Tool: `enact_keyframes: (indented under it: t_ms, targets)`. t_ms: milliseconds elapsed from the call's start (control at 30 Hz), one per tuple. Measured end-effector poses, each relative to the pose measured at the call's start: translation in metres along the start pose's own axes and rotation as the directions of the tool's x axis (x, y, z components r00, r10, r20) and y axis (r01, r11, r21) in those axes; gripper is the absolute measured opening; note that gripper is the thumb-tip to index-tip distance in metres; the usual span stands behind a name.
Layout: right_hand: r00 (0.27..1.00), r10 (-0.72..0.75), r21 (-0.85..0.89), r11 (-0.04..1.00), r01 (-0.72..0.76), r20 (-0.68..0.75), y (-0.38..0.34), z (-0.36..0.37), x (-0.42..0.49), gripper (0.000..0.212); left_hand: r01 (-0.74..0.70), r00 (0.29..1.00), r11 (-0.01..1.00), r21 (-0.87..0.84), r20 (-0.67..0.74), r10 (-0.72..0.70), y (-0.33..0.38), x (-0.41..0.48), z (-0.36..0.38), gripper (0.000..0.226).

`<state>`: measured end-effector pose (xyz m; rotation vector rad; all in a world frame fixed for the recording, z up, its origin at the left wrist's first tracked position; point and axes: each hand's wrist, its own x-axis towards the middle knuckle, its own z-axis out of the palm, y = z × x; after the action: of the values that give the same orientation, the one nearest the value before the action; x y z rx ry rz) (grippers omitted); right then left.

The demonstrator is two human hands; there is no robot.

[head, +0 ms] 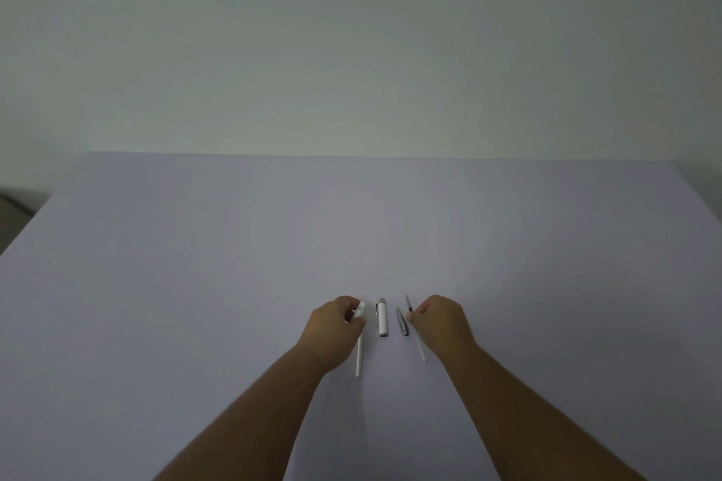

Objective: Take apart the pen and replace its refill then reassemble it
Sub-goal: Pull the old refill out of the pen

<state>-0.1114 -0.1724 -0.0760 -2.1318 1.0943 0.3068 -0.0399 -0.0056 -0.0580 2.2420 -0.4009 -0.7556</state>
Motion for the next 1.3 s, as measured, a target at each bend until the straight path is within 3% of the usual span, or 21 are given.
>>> enact_keyframes:
  t_ms: [133,267,333,467,600,800,967,1067,1200,1300]
  targets:
    - [1.000,-0.017,0.000,1.000,0.017,-0.018,-0.003,0.000,-0.004,0.027,0.001,1.000,1.000,-0.015,-0.023,-0.002,-0.003,0.001,-0.003,0.016]
    - [0.989,-0.122,0.048,0.991,0.126,-0.086,-0.009,0.003,-0.011,0.012,0.028,0.994,0.999,0.022,-0.109,-0.025,-0.007,0.002,-0.004,0.010]
    - [0.975,-0.224,0.030,0.974,0.223,0.013,-0.018,0.008,-0.017,0.010,0.069,0.986,0.998,0.006,-0.155,-0.067,-0.008,0.002,-0.008,0.004]
    - [0.933,-0.317,-0.177,0.922,0.346,0.171,-0.035,0.032,-0.028,0.024,0.091,0.977,0.996,-0.016,-0.192,-0.092,-0.012,0.000,-0.013,0.009]
    - [0.943,-0.309,-0.306,0.892,0.332,0.124,-0.042,0.052,-0.037,0.030,0.089,0.981,0.995,-0.045,-0.170,-0.095,-0.016,-0.002,-0.013,0.014]
    - [0.969,-0.237,-0.296,0.923,0.246,0.066,-0.042,0.065,-0.045,0.020,0.126,0.981,0.988,-0.091,-0.136,-0.137,-0.021,-0.005,-0.017,0.014]
    - [0.984,-0.166,-0.132,0.976,0.173,0.058,-0.044,0.060,-0.047,0.021,0.128,0.982,0.988,-0.085,-0.129,-0.138,-0.022,-0.005,-0.019,0.017]
    - [0.985,-0.153,0.134,0.977,0.163,-0.078,-0.049,0.049,-0.041,0.017,0.126,0.984,0.991,-0.038,-0.121,-0.130,-0.020,-0.005,-0.019,0.018]
    - [0.992,0.007,0.577,0.814,0.070,-0.130,-0.054,0.032,-0.032,0.016,0.117,0.989,0.993,0.003,-0.095,-0.117,-0.015,-0.006,-0.017,0.012]
    - [0.993,0.040,0.676,0.735,0.044,-0.108,-0.052,0.028,-0.030,0.015,0.108,0.992,0.994,0.027,-0.073,-0.106,-0.012,-0.006,-0.015,0.006]
